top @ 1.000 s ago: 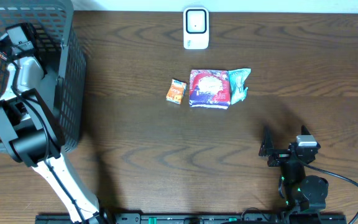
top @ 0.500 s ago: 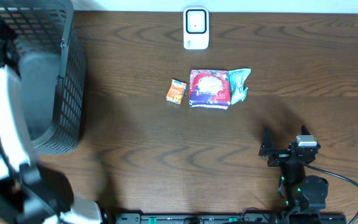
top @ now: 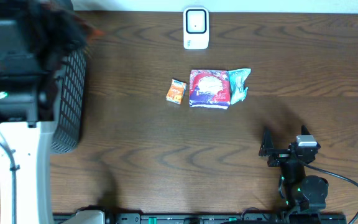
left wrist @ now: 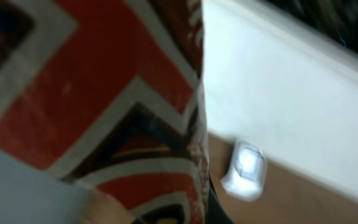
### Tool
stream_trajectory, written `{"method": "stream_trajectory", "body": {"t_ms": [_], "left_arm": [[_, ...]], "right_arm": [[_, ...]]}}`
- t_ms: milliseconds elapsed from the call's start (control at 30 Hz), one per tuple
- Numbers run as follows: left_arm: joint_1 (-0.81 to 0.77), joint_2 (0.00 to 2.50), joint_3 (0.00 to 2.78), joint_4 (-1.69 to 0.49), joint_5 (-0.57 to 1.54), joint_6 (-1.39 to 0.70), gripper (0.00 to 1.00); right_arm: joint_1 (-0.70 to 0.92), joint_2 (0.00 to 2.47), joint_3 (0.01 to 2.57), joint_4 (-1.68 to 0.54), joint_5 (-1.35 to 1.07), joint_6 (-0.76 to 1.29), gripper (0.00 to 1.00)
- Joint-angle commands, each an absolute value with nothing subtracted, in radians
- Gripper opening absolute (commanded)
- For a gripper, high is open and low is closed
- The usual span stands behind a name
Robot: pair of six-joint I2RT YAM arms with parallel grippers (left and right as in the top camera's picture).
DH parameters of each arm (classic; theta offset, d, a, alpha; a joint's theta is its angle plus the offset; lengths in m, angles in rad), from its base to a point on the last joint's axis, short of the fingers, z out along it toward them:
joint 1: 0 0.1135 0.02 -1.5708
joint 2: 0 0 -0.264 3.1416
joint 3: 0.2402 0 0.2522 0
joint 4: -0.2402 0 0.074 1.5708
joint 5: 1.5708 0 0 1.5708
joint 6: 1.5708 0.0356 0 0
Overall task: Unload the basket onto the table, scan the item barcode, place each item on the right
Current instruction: 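Carry the candy bar to the scanner and set it left of the orange packet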
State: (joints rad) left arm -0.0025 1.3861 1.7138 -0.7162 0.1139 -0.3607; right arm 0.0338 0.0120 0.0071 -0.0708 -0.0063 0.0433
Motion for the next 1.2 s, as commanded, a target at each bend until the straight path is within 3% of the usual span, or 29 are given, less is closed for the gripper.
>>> {"method": "stream_trajectory", "body": {"t_ms": [0, 200, 433, 1033, 1167], "left_arm": [[-0.101, 1.446, 1.721, -0.751, 0.157, -0.26, 0.08], [-0.215, 1.586, 1.721, -0.847, 0.112, -0.097, 0.08], [-0.235, 1.795, 1.721, -0.96, 0.112, -0.084, 0.08], [-0.242, 2.099, 1.721, -0.908, 0.221, -0.05, 0.08], [-0.243, 2.116, 1.721, -0.9, 0.224, -0.049, 0.13]], "right_arm": [[0.02, 0.007, 0.006, -0.075, -0.002, 0.036, 0.99], [0.02, 0.007, 0.006, -0.075, -0.002, 0.036, 0.99], [0.02, 0.007, 0.006, -0.075, -0.002, 0.036, 0.99], [0.02, 0.007, 0.006, -0.075, -0.002, 0.036, 0.99], [0.02, 0.007, 0.006, -0.075, -0.002, 0.036, 0.99]]}}
